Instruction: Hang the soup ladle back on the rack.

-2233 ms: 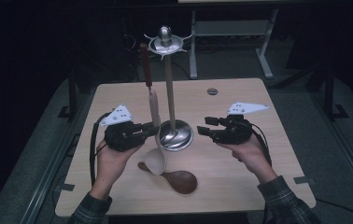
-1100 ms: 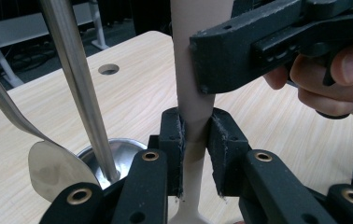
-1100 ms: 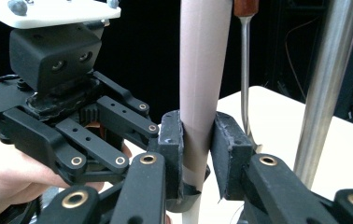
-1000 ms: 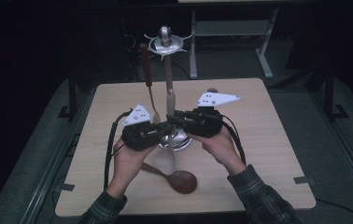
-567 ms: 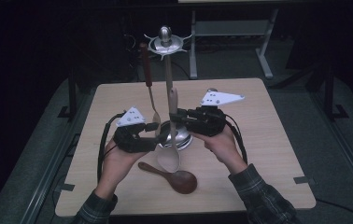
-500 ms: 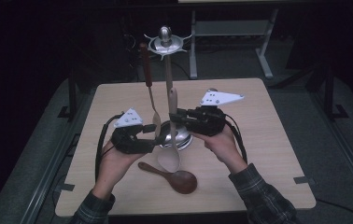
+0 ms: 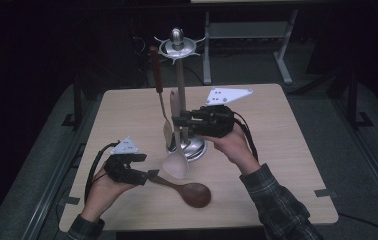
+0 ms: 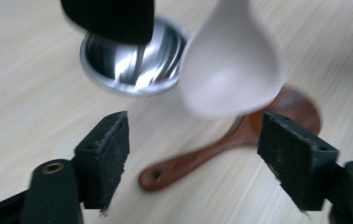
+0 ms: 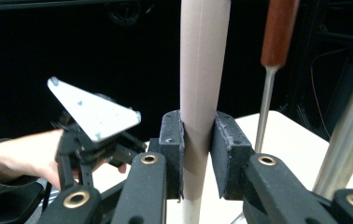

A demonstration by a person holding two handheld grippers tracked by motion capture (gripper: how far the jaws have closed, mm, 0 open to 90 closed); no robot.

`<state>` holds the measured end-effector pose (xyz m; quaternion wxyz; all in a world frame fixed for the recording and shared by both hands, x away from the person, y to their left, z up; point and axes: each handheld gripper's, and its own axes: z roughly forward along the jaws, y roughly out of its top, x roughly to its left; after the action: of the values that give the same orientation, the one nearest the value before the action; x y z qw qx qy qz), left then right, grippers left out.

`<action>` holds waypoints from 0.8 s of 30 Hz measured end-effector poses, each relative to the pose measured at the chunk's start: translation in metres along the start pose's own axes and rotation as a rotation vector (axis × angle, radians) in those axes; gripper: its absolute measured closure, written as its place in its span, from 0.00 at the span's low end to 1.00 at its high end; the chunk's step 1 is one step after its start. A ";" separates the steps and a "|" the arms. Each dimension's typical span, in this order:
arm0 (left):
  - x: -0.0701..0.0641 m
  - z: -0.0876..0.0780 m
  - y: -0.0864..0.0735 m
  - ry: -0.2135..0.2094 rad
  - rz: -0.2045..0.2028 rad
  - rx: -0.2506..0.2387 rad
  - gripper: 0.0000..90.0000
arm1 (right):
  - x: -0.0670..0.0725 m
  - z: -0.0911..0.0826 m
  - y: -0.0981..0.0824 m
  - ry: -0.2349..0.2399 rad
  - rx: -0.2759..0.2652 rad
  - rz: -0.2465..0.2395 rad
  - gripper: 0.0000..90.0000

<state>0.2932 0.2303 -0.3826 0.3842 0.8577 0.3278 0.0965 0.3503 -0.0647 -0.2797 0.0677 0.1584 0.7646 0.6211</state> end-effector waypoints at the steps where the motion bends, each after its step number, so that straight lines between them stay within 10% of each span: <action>1: 0.001 0.000 -0.005 0.003 0.000 0.010 0.25 | 0.000 0.000 0.003 0.009 0.000 -0.001 0.84; 15: 0.012 0.000 -0.056 0.053 -0.019 0.075 0.22 | -0.016 -0.003 0.040 0.058 -0.012 -0.031 0.83; 24: 0.013 0.003 -0.062 0.053 -0.023 0.083 0.22 | -0.027 0.000 0.049 0.073 -0.049 -0.003 0.83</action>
<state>0.2735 0.2672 -0.4303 0.3405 0.8663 0.3513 0.1011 0.3833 -0.0650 -0.2344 0.0442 0.1328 0.7514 0.6448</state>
